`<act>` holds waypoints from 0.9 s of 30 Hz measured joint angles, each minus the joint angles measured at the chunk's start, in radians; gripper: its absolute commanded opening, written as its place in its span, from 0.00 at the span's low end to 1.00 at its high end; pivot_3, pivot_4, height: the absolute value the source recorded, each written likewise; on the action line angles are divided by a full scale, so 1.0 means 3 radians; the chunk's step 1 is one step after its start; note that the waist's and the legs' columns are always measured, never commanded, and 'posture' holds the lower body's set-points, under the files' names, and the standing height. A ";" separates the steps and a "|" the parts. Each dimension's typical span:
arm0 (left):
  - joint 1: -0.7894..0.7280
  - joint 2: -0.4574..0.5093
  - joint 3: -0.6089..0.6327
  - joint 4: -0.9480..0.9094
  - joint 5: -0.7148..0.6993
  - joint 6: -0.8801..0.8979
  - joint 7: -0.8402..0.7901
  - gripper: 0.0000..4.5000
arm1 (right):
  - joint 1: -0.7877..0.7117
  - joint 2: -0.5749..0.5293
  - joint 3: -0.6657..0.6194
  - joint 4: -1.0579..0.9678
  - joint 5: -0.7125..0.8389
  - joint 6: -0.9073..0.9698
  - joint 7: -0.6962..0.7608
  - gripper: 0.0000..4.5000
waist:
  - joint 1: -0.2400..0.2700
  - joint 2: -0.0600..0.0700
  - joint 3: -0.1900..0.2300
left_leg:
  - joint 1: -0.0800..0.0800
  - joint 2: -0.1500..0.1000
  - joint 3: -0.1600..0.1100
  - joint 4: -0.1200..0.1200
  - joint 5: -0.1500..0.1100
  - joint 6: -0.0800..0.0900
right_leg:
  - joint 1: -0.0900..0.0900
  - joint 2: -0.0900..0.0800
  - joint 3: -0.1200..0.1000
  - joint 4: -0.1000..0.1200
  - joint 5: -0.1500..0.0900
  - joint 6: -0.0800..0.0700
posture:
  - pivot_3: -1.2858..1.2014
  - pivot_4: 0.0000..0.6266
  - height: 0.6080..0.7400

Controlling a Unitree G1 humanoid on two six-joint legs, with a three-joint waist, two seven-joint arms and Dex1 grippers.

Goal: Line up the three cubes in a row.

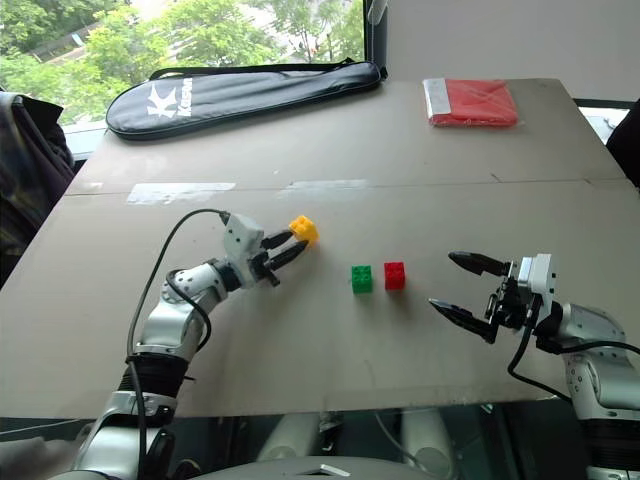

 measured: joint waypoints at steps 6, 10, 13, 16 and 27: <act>-0.0049 0.0222 -0.0245 0.0082 -0.0124 -0.0313 -0.1110 0.27 | 0.0037 -0.0003 -0.0014 -0.0015 0.0060 -0.0036 0.0096 1.00 | 0.0000 0.0000 0.0000 | 0.0005 0.0006 0.0000 0.0000 0.0000 0.0001 | 0.0002 0.0004 0.0000 0.0001 0.0003 -0.0005 | 0.52 0.24 0.79; -0.0213 0.0204 -0.0323 0.0300 -0.0075 -0.0457 -0.1289 0.27 | 0.0081 -0.0002 -0.0039 -0.0037 0.0065 -0.0051 0.0084 1.00 | 0.0004 0.0000 0.0000 | 0.0004 0.0004 0.0001 0.0001 0.0000 0.0001 | 0.0002 0.0007 0.0000 0.0001 0.0003 -0.0005 | 0.52 0.24 0.79; -0.0336 0.0189 -0.0347 0.0479 0.0010 -0.0570 -0.1320 0.27 | 0.0113 -0.0001 -0.0047 -0.0068 0.0067 -0.0055 0.0080 1.00 | 0.0002 0.0000 0.0000 | 0.0003 0.0003 0.0001 0.0000 0.0000 0.0001 | 0.0002 0.0007 0.0001 0.0000 0.0003 -0.0004 | 0.52 0.24 0.79; -0.0391 0.0183 -0.0350 0.0632 0.0064 -0.0669 -0.1369 0.27 | 0.0149 -0.0001 -0.0073 -0.0088 0.0071 -0.0058 0.0080 1.00 | -0.0011 0.0000 0.0000 | 0.0003 0.0004 0.0001 -0.0001 -0.0001 0.0001 | 0.0002 0.0006 0.0001 0.0000 0.0003 -0.0004 | 0.52 0.24 0.79; -0.0424 0.0228 -0.0381 0.0868 0.0173 -0.0875 -0.1592 0.99 | 0.0153 0.0005 -0.0090 -0.0094 0.0069 -0.0069 0.0073 1.00 | -0.0010 0.0000 0.0000 | 0.0004 0.0004 0.0001 0.0000 -0.0001 0.0001 | 0.0002 0.0008 0.0000 0.0000 0.0003 -0.0004 | 0.52 0.24 0.79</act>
